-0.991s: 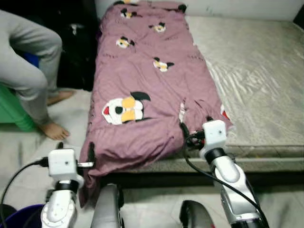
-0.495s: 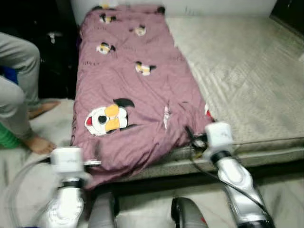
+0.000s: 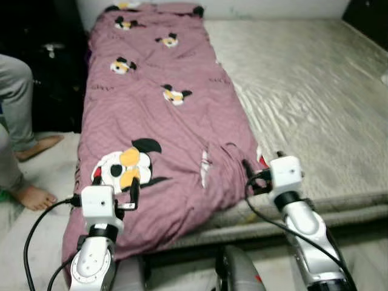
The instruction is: Clean up the room
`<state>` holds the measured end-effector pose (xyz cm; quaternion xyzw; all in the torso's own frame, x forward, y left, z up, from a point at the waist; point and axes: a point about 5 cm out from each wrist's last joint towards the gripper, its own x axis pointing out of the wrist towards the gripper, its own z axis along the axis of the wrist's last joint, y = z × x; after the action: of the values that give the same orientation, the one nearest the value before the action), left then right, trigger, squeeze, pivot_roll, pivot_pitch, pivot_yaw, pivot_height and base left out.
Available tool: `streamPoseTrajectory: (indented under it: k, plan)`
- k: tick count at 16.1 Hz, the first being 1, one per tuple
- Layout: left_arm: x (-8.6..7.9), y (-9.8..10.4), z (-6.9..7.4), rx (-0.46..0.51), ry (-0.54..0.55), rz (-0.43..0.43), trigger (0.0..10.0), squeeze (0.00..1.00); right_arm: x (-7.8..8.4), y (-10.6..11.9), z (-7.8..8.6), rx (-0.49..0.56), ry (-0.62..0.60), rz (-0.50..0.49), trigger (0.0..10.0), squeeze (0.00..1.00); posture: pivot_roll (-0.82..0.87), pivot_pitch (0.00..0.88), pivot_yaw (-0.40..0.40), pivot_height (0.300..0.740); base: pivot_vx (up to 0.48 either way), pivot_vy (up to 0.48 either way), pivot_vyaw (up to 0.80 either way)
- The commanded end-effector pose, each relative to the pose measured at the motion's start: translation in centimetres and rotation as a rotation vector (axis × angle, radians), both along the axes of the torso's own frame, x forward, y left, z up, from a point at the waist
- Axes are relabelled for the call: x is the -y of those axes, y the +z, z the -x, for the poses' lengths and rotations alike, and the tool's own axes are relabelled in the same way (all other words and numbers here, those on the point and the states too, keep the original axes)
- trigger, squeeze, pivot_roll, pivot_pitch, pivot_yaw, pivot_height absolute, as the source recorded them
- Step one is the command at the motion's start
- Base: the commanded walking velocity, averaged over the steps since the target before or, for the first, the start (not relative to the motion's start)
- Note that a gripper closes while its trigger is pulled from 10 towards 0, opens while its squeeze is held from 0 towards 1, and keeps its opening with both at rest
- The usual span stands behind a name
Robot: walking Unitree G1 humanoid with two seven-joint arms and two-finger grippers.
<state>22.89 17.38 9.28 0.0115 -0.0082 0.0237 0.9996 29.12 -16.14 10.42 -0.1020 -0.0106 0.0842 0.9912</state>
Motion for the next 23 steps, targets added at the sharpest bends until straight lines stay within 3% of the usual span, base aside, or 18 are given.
streamPoseTrajectory:
  k: [1, 9, 13, 17, 23]
  plan:
    - [-0.9, -0.3, 0.4, -0.015, 0.026, 0.013, 10.0, 0.0, -1.2, 0.0, 0.0, 0.005, 0.039, -0.016, 10.0, 0.0, 0.03, 0.113, -0.045, 0.603, 0.0, 0.0, 0.8]
    - [-0.9, -0.4, 0.4, -0.029, 0.03, 0.013, 10.0, 0.0, -1.3, -0.4, 0.2, -0.018, 0.05, -0.052, 10.0, 0.0, 0.03, 0.124, -0.044, 0.598, 0.0, 0.0, 0.07]
    - [-1.0, -0.3, 0.3, -0.03, 0.032, 0.008, 10.0, 0.0, -1.5, -0.8, 0.4, -0.026, 0.078, -0.033, 10.0, 0.0, 0.03, 0.124, -0.043, 0.543, 0.0, 0.0, 0.0]
    - [-1.3, 0.3, -0.1, -0.006, 0.061, -0.007, 10.0, 0.0, -3.5, -1.0, 1.1, -0.063, 0.223, 0.002, 10.0, 0.0, 0.04, 0.117, -0.038, 0.538, 0.0, 0.0, 0.0]
    - [-1.6, 0.6, 0.3, -0.001, 0.068, -0.029, 10.0, 0.0, -6.5, 0.1, -1.5, -0.107, 0.245, -0.133, 10.0, 0.0, 0.1, 0.112, -0.029, 0.538, 0.0, 0.0, 0.0]
